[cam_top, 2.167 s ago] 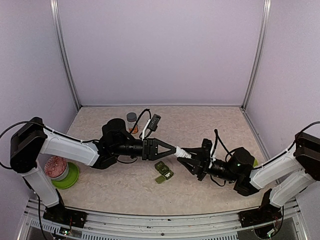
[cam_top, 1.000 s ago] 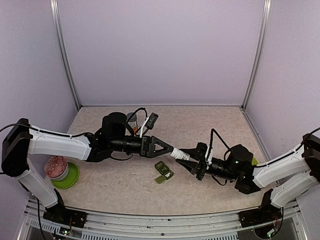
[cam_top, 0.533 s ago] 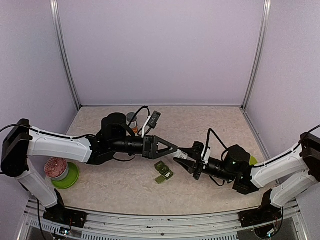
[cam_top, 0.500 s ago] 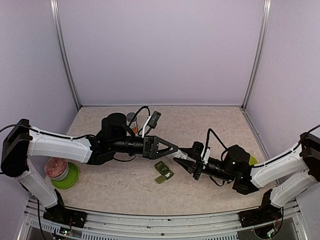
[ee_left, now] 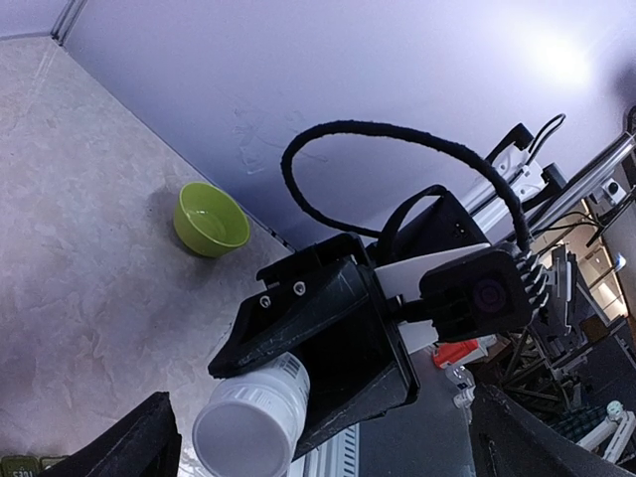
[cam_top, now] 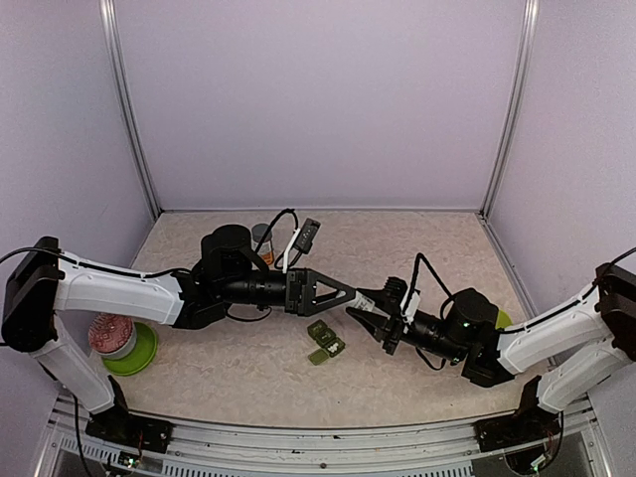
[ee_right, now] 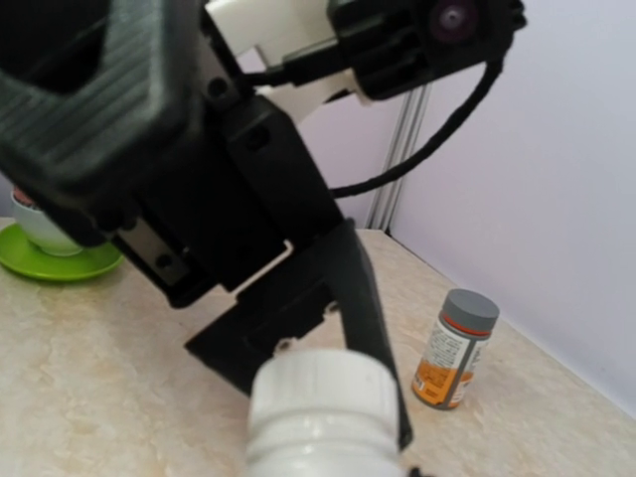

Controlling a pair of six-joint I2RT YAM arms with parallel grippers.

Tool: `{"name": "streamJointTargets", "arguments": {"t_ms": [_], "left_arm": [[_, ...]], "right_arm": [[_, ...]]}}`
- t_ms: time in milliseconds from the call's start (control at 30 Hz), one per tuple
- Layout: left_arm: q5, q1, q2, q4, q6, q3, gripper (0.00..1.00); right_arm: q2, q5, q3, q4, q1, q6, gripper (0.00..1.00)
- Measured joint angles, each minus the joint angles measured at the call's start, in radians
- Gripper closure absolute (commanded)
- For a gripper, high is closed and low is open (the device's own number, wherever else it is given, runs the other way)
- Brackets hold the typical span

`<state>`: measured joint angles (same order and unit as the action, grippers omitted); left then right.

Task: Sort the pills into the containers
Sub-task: Screw the lid of the pill bottle onto the pill bottle.

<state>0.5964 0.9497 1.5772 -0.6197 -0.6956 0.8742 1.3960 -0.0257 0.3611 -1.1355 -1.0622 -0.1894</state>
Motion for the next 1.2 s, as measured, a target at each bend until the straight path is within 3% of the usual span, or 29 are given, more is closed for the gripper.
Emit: {"name": "streamJointTargets", "arguments": {"t_ms": [1200], "left_arm": [[-0.003, 0.0, 0.0, -0.047, -0.006, 0.0, 0.01]], "right_arm": [[0.069, -0.034, 0.036, -0.013, -0.015, 0.009, 1.0]]}}
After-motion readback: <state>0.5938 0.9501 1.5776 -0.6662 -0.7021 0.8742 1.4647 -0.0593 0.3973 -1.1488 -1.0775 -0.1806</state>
